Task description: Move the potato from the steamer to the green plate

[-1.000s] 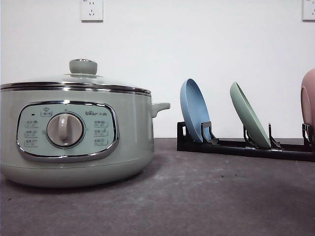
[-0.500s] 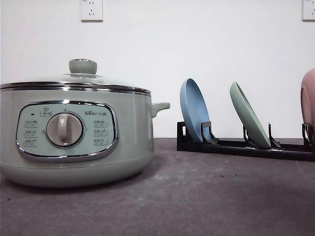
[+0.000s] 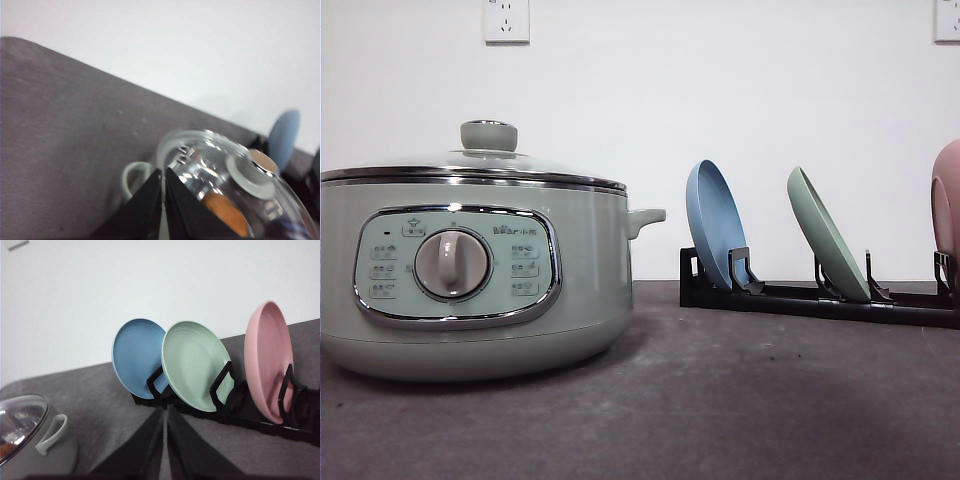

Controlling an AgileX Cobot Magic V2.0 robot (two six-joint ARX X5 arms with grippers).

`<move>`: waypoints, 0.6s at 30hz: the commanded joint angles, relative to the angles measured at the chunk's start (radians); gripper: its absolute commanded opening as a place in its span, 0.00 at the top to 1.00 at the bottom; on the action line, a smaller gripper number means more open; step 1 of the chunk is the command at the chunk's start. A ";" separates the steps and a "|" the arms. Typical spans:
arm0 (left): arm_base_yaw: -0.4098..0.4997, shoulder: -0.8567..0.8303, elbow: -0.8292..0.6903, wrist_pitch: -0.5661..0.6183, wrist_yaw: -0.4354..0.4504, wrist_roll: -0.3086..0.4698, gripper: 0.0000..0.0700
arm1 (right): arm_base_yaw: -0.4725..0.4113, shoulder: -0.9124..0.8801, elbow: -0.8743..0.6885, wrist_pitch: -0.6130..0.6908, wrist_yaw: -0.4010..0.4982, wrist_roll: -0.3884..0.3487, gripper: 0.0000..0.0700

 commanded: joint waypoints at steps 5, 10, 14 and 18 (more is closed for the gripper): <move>0.000 0.157 0.174 -0.098 0.123 0.136 1.00 | 0.002 0.165 0.206 -0.146 -0.028 -0.138 1.00; -0.001 0.291 0.308 -0.195 0.265 0.203 1.00 | 0.002 0.319 0.371 -0.289 -0.116 -0.232 1.00; -0.023 0.376 0.396 -0.269 0.334 0.249 1.00 | 0.002 0.430 0.469 -0.373 -0.233 -0.296 1.00; -0.070 0.439 0.467 -0.343 0.403 0.308 1.00 | 0.003 0.525 0.549 -0.466 -0.327 -0.336 1.00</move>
